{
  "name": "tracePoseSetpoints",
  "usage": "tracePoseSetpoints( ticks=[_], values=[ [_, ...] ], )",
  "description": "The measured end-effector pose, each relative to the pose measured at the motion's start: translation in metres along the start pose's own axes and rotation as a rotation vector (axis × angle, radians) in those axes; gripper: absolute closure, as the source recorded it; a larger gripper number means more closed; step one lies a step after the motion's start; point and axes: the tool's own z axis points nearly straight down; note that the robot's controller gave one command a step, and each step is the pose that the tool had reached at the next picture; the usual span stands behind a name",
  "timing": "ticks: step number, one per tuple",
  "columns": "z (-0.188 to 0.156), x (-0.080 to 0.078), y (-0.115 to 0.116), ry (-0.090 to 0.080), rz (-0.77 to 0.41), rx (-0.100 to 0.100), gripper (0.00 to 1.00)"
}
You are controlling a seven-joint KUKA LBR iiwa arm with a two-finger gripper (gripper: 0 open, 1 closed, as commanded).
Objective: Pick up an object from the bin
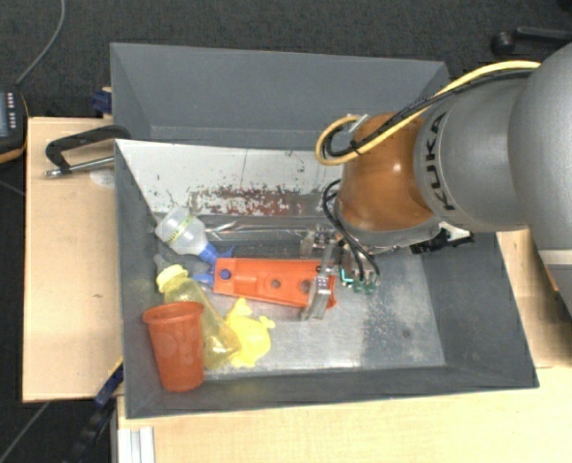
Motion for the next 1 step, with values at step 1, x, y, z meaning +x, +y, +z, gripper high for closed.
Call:
tracePoseSetpoints(
  ticks=[1],
  values=[
    [0.0001, 0.0001, 0.0000, 0.000, 0.000, 0.000, 1.00]
  ],
)
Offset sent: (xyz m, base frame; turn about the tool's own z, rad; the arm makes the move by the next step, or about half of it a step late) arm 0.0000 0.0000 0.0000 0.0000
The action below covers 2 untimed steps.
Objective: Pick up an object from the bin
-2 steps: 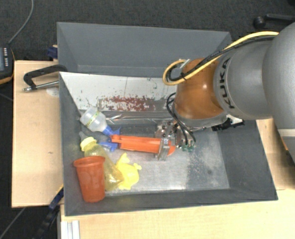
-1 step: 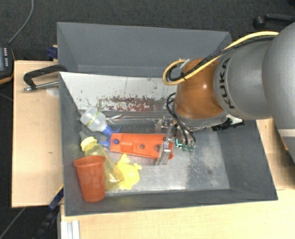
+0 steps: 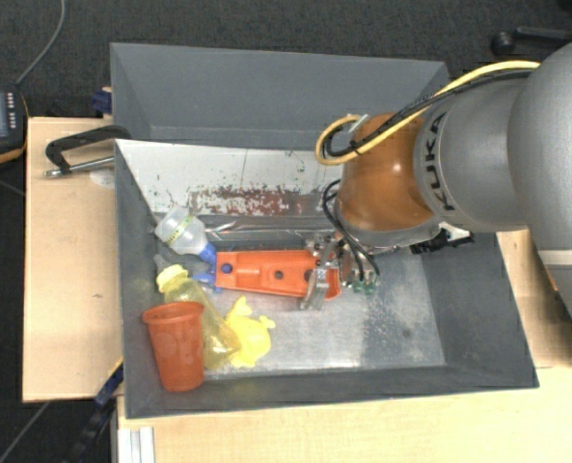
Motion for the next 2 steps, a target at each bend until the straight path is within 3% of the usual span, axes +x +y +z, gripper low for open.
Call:
tracePoseSetpoints(
  ticks=[1, 2],
  values=[
    [0.000, 0.000, 0.000, 0.000, 0.000, 0.000, 1.00],
    [-0.126, -0.005, 0.003, -0.005, 0.019, -0.002, 1.00]
  ],
)
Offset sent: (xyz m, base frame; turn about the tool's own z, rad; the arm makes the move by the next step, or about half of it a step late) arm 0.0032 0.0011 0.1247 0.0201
